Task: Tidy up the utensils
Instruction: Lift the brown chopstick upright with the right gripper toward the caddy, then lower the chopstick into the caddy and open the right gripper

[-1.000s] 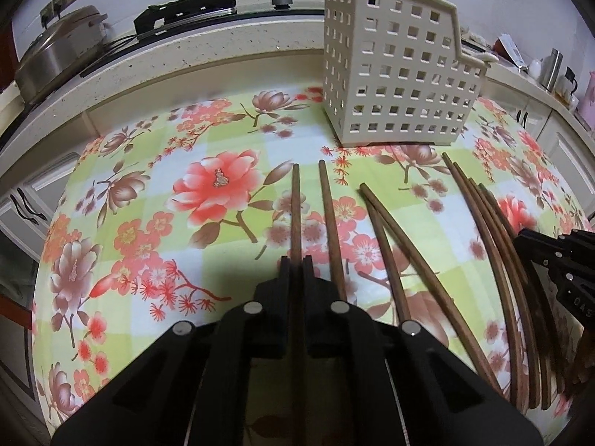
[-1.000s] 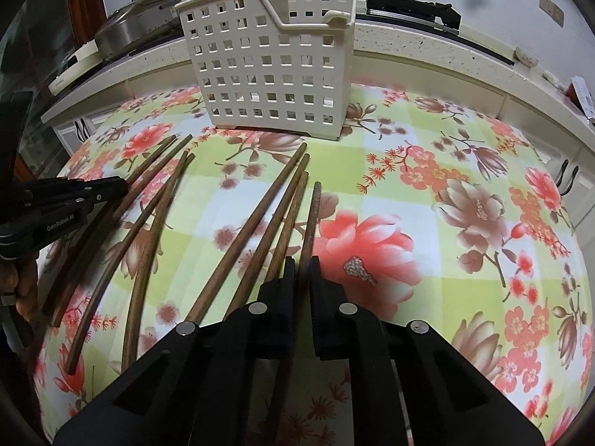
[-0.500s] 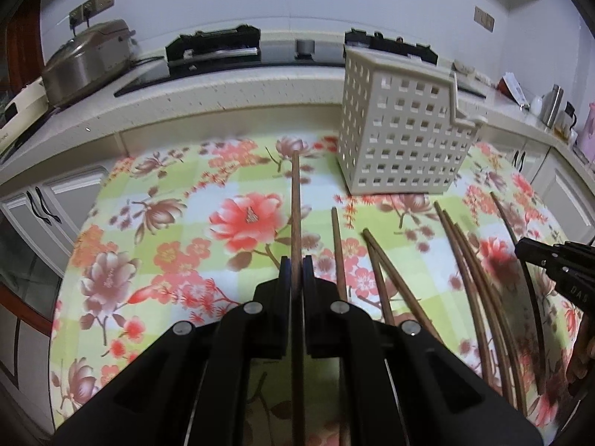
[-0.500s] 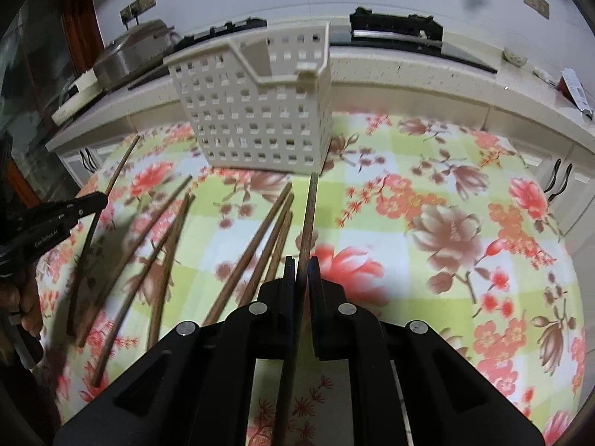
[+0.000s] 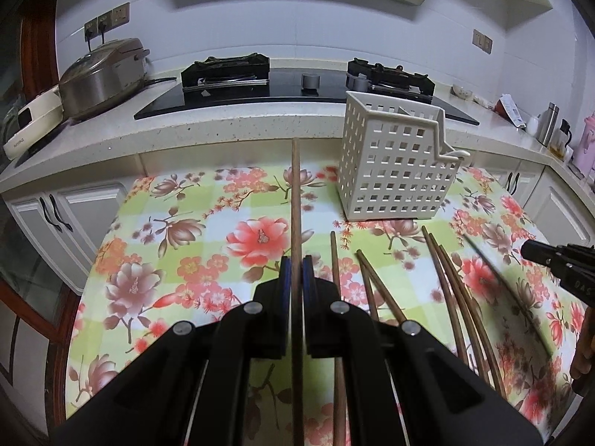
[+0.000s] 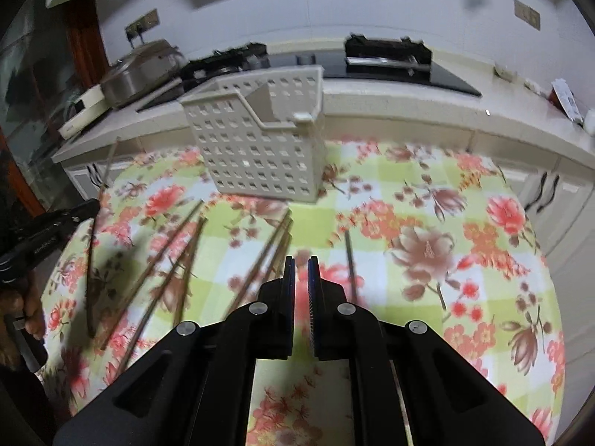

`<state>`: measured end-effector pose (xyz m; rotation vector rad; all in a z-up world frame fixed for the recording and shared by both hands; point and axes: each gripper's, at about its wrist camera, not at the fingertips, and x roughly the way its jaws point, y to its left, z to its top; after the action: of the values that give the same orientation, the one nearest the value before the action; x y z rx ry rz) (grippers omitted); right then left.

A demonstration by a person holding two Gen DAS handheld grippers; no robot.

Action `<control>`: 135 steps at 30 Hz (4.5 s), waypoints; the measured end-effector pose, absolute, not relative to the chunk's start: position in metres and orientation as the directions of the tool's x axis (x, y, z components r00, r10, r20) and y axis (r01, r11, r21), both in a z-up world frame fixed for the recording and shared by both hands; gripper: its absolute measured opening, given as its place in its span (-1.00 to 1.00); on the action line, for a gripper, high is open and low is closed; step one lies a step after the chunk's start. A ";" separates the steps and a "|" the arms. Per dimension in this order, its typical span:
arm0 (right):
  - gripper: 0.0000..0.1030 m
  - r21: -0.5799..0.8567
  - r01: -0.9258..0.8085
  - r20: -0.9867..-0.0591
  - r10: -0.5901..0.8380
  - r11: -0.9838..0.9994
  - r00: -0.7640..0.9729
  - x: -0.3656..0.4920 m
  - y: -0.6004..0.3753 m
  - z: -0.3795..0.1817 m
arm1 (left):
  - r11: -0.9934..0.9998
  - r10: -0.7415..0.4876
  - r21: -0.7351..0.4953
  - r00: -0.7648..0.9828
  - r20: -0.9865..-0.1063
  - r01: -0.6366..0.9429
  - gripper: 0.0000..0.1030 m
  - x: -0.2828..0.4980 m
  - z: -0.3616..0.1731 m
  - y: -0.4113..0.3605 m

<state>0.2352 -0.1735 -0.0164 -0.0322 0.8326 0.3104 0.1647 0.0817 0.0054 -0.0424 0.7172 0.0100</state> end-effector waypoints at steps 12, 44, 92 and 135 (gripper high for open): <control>0.07 0.012 -0.232 -0.803 0.147 0.973 0.577 0.263 -0.209 -0.055 | 0.999 -0.006 -0.037 0.756 -0.655 -0.024 -0.88 0.158 0.006 0.084; -0.87 0.057 -0.331 -0.749 0.260 0.942 0.610 0.270 -0.205 -0.013 | 0.999 -0.006 -0.032 0.777 -0.630 -0.018 -0.88 0.156 0.020 0.082; -0.87 0.065 -0.421 -0.493 0.396 0.905 0.775 0.287 -0.180 0.167 | 0.989 -0.147 -0.039 0.906 -0.396 0.143 -0.89 0.200 0.180 0.041; -0.70 0.131 -0.345 -0.624 0.348 0.929 0.700 0.444 -0.141 0.093 | 0.992 -0.124 -0.076 0.748 -0.652 0.099 -0.53 0.385 0.092 0.016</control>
<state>0.4442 -0.1411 0.0933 0.0044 0.6955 0.3860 0.3853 0.0155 0.0923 -0.0377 0.7150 -0.1220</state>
